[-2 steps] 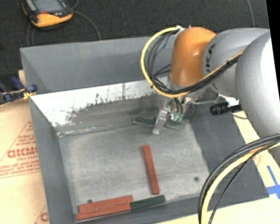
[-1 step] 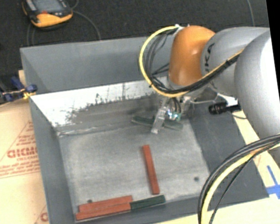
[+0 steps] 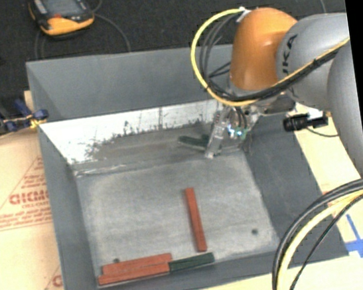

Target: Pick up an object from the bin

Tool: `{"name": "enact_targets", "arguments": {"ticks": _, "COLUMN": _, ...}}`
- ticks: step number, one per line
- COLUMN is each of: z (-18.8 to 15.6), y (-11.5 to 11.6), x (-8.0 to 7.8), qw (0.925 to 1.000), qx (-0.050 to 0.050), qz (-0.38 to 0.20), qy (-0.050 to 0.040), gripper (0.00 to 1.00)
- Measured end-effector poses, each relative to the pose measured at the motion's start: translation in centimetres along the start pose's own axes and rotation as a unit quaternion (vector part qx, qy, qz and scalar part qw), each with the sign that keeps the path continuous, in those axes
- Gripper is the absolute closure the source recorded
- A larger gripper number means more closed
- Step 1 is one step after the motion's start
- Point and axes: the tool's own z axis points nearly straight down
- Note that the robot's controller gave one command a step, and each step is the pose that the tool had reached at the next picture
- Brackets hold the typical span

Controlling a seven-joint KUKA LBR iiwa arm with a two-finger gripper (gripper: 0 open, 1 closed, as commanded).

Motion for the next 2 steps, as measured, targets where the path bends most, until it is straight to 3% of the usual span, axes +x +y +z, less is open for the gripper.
{"name": "enact_targets", "arguments": {"ticks": 1, "z": 1.7, "y": 0.4, "x": 0.3, "qw": 1.0, "qx": 0.001, "qz": 0.005, "qy": 0.0033, "gripper": 1.0}}
{"name": "enact_targets", "arguments": {"ticks": 2, "z": -4.3, "y": 0.1, "x": -0.3, "qw": 1.0, "qx": 0.0, "qz": 0.0, "qy": 0.0006, "gripper": 1.0}}
